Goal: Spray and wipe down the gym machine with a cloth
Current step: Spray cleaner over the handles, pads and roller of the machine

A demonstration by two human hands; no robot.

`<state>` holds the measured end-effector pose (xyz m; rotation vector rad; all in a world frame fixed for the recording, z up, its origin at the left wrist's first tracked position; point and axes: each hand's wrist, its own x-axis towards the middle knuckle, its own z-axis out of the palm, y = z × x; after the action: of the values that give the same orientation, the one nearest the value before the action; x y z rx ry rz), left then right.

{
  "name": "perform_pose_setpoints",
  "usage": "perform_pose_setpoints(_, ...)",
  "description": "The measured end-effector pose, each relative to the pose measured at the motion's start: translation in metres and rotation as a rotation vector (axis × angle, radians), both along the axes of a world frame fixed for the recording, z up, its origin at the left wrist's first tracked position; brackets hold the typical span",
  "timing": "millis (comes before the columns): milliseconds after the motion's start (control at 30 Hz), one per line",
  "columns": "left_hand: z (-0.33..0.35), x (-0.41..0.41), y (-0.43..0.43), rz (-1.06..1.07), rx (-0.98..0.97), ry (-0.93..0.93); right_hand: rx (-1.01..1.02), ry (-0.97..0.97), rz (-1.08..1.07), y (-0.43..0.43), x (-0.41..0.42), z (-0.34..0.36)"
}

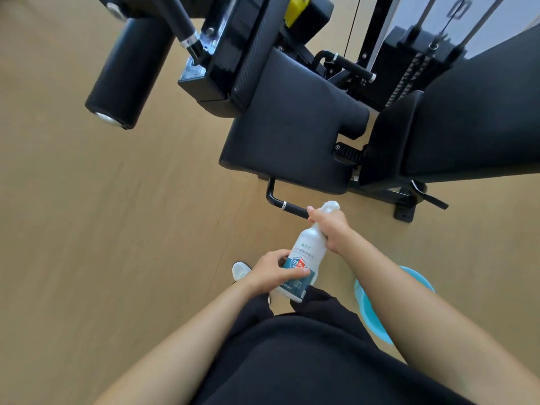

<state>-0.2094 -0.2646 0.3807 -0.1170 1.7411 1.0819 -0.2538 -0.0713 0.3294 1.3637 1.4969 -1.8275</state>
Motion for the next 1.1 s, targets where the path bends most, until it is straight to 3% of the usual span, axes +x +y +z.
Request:
perform_pose_setpoints(167,0.027,-0.020,-0.009,0.115,0.060,0.143,0.007,0.348,0.159,-0.013,-0.033,0.071)
perform_pose_setpoints(300,0.053,-0.038,-0.015,0.218,0.092,0.307,0.260,0.672,0.452,-0.034,-0.055,0.139)
perform_pose_setpoints(433,0.078,-0.065,-0.019,0.261,0.171,0.440,0.246,0.867,0.527,-0.048,-0.070,0.189)
perform_pose_setpoints(733,0.134,-0.143,-0.031,0.263,0.328,0.615,0.264,0.844,0.613,-0.068,-0.157,0.268)
perform_pose_setpoints(1100,0.164,-0.223,-0.082,0.040,0.529,0.530,0.342,0.764,0.562,-0.096,-0.194,0.294)
